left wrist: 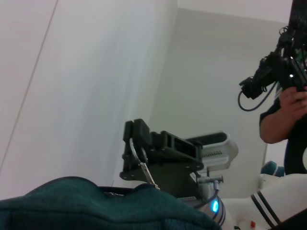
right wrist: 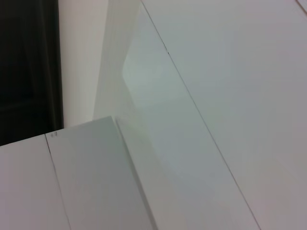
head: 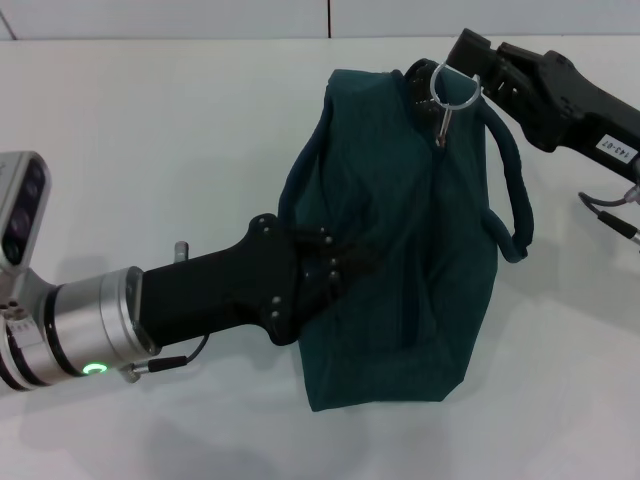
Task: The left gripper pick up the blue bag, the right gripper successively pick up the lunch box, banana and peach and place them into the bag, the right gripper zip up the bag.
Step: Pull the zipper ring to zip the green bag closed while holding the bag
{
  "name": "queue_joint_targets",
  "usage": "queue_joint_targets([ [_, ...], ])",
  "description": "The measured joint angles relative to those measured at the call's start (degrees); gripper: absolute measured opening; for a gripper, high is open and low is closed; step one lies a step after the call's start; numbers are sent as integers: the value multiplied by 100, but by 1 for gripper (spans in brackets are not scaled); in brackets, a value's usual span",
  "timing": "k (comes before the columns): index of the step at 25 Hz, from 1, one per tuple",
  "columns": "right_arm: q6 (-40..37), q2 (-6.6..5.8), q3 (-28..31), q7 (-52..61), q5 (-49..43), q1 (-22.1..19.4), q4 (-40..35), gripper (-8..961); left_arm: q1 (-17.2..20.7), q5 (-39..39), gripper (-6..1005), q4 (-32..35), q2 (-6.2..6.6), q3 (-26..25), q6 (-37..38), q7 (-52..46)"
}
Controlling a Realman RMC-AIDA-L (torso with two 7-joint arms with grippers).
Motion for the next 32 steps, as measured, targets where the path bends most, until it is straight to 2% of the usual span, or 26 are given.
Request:
queue_joint_targets([
  [13, 196, -3, -20, 20, -6, 59, 15, 2, -16, 93, 47, 15, 8, 135, 132, -6],
  [24, 72, -20, 7, 183, -10, -12, -2, 1, 31, 3, 47, 13, 9, 79, 127, -5],
  [26, -35, -75, 23, 369, -5, -61, -16, 2, 44, -5, 47, 13, 13, 71, 127, -5],
  [27, -159, -185, 35, 631, 19, -135, -30, 2, 46, -10, 47, 14, 15, 71, 127, -5],
  [28, -159, -185, 35, 631, 19, -135, -30, 2, 46, -24, 47, 14, 15, 70, 127, -5],
  [30, -245, -326, 45, 1055, 26, -194, -84, 2, 46, -55, 47, 14, 17, 69, 127, -6],
  [32, -283, -508, 44, 1709, 13, -222, -167, 63, 46, -73, 47, 13, 17, 69, 129, -7],
])
